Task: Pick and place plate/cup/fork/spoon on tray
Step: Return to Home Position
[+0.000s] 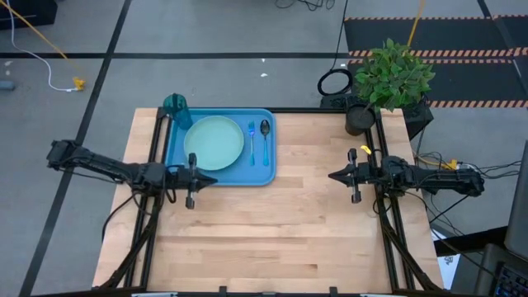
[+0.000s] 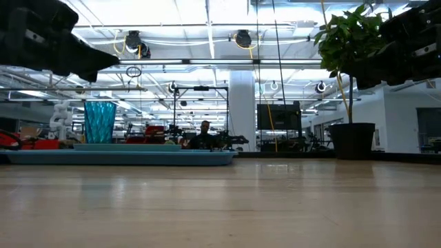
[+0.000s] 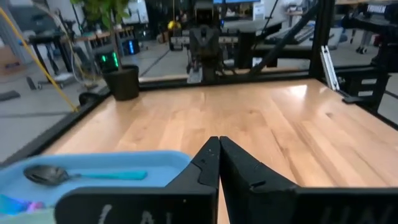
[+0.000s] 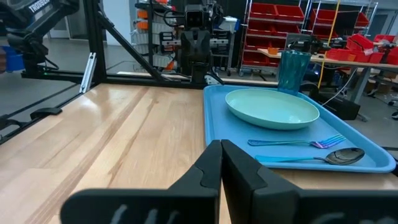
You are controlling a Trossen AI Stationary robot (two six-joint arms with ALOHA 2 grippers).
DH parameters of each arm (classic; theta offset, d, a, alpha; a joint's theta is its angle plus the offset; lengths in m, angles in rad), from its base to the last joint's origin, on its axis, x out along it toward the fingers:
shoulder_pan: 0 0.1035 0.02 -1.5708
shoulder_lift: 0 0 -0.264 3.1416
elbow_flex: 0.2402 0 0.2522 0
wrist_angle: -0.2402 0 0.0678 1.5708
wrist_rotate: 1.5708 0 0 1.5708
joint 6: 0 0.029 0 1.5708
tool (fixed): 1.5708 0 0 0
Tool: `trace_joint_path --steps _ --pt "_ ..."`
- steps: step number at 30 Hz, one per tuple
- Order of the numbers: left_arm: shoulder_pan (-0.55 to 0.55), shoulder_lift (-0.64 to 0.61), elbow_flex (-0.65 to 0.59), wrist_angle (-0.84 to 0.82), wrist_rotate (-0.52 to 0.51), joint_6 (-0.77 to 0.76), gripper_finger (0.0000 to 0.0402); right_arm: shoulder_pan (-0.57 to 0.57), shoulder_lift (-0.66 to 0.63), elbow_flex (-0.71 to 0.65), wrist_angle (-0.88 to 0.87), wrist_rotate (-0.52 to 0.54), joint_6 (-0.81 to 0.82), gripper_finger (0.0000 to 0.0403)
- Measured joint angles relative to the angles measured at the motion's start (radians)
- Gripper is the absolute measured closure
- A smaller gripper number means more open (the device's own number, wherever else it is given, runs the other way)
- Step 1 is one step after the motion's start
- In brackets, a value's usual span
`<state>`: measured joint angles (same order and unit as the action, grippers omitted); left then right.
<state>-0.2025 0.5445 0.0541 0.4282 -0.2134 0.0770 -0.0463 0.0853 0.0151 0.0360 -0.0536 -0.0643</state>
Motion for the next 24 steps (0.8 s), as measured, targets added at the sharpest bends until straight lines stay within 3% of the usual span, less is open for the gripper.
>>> trace_joint_path --steps 11,24 --pt "0.060 -0.127 -0.004 -0.055 0.130 0.075 0.0392 0.000 0.000 0.000 0.002 0.000 0.000 0.0403" --pt "0.150 -0.132 -0.004 -0.135 0.198 0.029 0.0397 0.000 0.000 0.000 0.003 0.000 0.000 0.0403"
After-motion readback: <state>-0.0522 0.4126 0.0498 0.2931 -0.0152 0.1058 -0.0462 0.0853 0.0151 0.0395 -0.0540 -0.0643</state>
